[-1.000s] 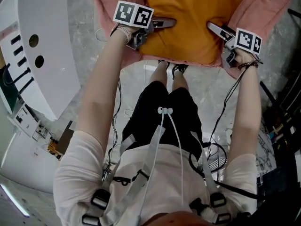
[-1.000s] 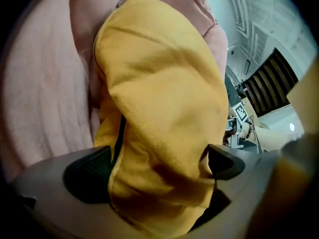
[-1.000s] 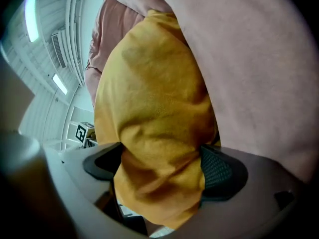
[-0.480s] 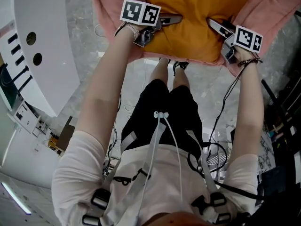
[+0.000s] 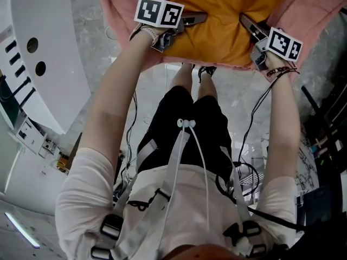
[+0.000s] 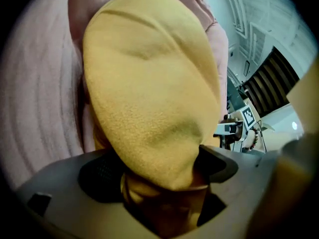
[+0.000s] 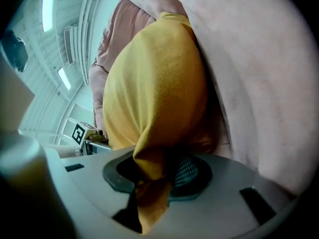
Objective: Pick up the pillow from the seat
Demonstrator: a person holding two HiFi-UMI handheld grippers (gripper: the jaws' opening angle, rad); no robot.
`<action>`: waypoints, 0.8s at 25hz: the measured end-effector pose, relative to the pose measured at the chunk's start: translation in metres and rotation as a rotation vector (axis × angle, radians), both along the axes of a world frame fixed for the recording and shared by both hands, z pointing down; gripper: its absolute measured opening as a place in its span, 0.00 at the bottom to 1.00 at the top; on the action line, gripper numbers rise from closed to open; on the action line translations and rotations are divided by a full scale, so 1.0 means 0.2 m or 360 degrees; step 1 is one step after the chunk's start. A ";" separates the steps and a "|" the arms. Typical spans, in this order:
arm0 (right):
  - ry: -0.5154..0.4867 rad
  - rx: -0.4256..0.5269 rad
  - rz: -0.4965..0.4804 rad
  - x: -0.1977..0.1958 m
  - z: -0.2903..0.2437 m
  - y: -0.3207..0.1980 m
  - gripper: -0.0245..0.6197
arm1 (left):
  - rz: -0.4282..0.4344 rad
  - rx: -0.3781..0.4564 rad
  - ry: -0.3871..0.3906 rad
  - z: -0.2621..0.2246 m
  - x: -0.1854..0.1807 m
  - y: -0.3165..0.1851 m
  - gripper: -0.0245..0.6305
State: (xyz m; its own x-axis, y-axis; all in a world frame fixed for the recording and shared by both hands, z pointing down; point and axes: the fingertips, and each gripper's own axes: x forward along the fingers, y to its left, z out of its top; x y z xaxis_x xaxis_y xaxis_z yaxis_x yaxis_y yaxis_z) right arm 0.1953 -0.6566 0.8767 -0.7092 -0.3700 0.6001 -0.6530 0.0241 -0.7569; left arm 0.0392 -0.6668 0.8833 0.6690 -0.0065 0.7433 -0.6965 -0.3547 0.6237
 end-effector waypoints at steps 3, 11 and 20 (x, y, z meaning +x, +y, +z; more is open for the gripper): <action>0.0034 0.0070 0.0014 0.02 -0.06 0.02 0.22 | 0.0002 0.0079 0.0026 -0.06 0.02 0.02 0.69; 0.0026 0.0250 0.0086 0.04 -0.24 0.05 0.15 | -0.0026 0.0251 0.0156 -0.24 0.06 0.07 0.53; 0.0078 0.0462 0.0105 0.00 -0.56 0.09 0.13 | -0.0240 0.0432 0.0260 -0.51 -0.01 0.18 0.49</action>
